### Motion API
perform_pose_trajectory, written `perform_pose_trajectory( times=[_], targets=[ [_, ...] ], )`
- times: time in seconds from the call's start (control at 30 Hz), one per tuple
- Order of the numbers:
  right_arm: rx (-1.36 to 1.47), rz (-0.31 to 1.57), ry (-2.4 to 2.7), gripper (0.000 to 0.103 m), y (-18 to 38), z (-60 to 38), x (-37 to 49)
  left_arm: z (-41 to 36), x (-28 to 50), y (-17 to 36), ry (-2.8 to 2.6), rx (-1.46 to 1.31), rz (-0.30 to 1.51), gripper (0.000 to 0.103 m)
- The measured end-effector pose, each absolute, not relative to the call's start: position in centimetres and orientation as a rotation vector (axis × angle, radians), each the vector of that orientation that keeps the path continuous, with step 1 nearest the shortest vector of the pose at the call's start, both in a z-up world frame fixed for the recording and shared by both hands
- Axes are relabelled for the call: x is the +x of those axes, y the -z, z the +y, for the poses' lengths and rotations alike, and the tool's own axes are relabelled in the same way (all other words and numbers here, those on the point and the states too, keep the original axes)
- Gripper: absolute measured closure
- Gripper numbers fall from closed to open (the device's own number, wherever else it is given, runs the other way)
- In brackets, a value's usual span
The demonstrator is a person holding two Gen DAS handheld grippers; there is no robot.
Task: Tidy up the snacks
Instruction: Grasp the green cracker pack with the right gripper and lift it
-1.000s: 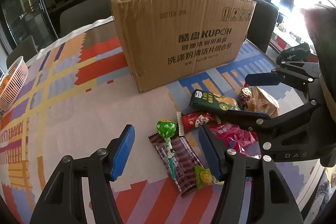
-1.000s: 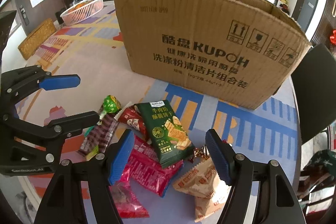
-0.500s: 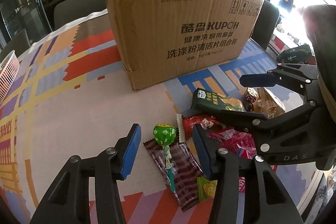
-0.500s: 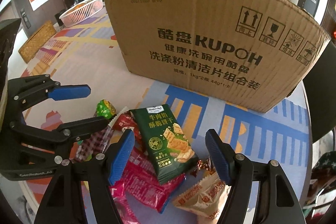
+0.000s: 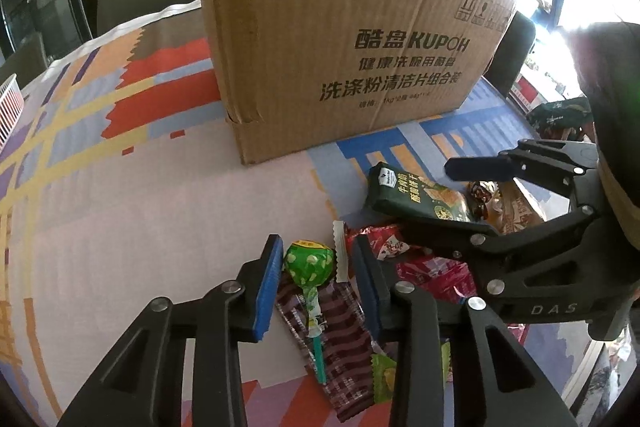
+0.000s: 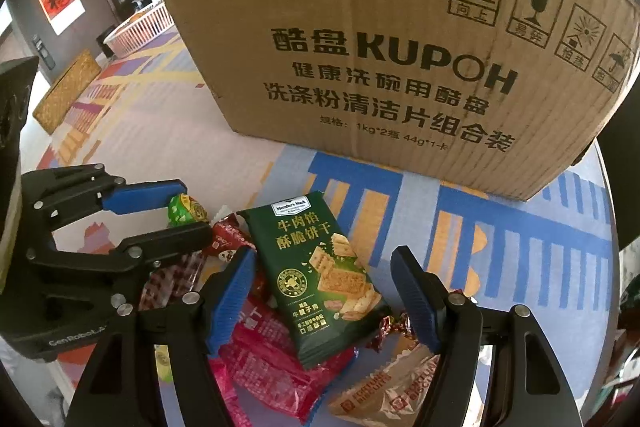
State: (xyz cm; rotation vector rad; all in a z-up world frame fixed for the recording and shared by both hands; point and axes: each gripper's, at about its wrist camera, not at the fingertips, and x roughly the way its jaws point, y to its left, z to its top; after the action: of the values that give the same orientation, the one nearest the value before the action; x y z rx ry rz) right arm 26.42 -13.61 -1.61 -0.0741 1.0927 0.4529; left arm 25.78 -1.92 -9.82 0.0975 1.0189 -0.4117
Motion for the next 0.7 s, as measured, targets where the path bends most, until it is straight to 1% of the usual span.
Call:
perform_pose_trajectory(
  times=[0.07,0.1,0.17,0.23,0.33,0.37,0.4,0.47,0.6,0.7],
  targets=[
    [-0.076,1.093,-0.478,0.047,1.5,-13.4,26.3,-2.1,25.7,9.8,0.415,0.099,1.019,0.073],
    [-0.079,1.094,-0.489,0.050,1.4,-13.1,26.2,-2.1,25.6,9.7,0.415,0.101,1.017,0.074],
    [-0.091,1.091,-0.510,0.063,1.2,-12.7,26.1,-2.2,25.6,9.7,0.413,0.103,1.017,0.077],
    [-0.106,1.083,-0.520,0.067,1.0,-12.2,25.9,-2.1,25.6,9.7,0.409,0.102,1.020,0.077],
    [-0.114,1.060,-0.523,0.067,1.0,-12.1,25.8,-2.2,25.5,9.7,0.406,0.115,1.020,0.077],
    [-0.115,1.053,-0.523,0.064,1.1,-12.2,25.8,-2.3,25.4,9.7,0.405,0.124,1.018,0.077],
    [-0.108,1.054,-0.521,0.060,1.2,-12.3,25.9,-2.4,25.4,9.7,0.403,0.130,1.016,0.077],
    [-0.095,1.059,-0.506,0.046,1.5,-12.8,26.2,-2.6,25.4,9.7,0.400,0.144,1.012,0.077],
    [-0.059,1.076,-0.510,0.041,1.9,-13.8,27.1,-2.8,25.9,9.7,0.395,0.150,1.009,0.077],
    [-0.035,1.092,-0.514,0.040,2.2,-14.0,28.0,-2.6,26.5,9.6,0.392,0.126,1.017,0.077]
  ],
)
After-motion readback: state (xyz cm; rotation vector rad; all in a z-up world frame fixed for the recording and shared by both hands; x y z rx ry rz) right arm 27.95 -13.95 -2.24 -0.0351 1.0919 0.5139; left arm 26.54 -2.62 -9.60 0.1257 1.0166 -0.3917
